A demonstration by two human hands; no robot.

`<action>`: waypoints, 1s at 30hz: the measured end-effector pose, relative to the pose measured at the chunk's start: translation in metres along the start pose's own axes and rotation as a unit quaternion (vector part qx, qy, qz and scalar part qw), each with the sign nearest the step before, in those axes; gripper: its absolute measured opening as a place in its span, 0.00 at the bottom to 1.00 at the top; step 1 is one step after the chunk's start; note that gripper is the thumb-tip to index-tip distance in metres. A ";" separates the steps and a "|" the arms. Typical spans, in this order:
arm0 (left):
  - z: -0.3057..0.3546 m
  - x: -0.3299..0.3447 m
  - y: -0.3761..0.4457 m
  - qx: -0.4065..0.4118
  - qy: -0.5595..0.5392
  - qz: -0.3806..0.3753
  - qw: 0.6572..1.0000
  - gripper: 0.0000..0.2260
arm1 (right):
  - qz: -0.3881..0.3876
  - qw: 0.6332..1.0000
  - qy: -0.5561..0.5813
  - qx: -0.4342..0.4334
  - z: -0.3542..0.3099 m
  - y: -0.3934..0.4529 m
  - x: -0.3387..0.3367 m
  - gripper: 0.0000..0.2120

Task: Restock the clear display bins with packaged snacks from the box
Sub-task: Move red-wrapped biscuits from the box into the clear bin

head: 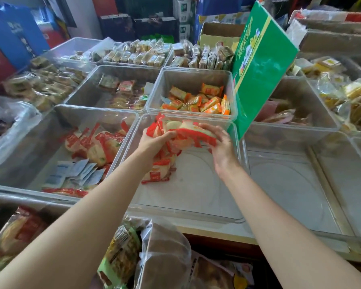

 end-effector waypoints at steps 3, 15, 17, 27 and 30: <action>0.001 0.001 -0.003 -0.001 -0.029 -0.009 1.000 0.07 | -0.101 0.994 -0.032 0.020 0.000 -0.010 0.021 0.22; -0.004 0.001 -0.006 0.038 -0.052 -0.047 0.997 0.18 | -0.139 0.967 -0.214 -0.001 0.001 -0.008 0.018 0.29; -0.009 -0.003 -0.004 0.032 -0.054 -0.047 0.997 0.31 | -0.127 0.960 -0.251 -0.018 0.000 -0.004 0.013 0.23; 0.009 -0.033 0.012 0.081 0.024 -0.011 0.996 0.23 | -0.135 0.906 -0.378 -0.132 -0.035 0.008 0.024 0.16; 0.011 -0.035 0.013 0.082 0.048 -0.021 0.995 0.25 | -0.221 0.768 -0.549 -0.242 -0.038 -0.008 0.055 0.13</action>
Point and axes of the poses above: each hand's wrist, its own y-axis towards the middle knuckle, its own x-axis out of the palm, z = x × y, the point moved 9 cm from there along y, towards the middle knuckle, and after that the axes turned 10 degrees about z, right-handed, at the moved point
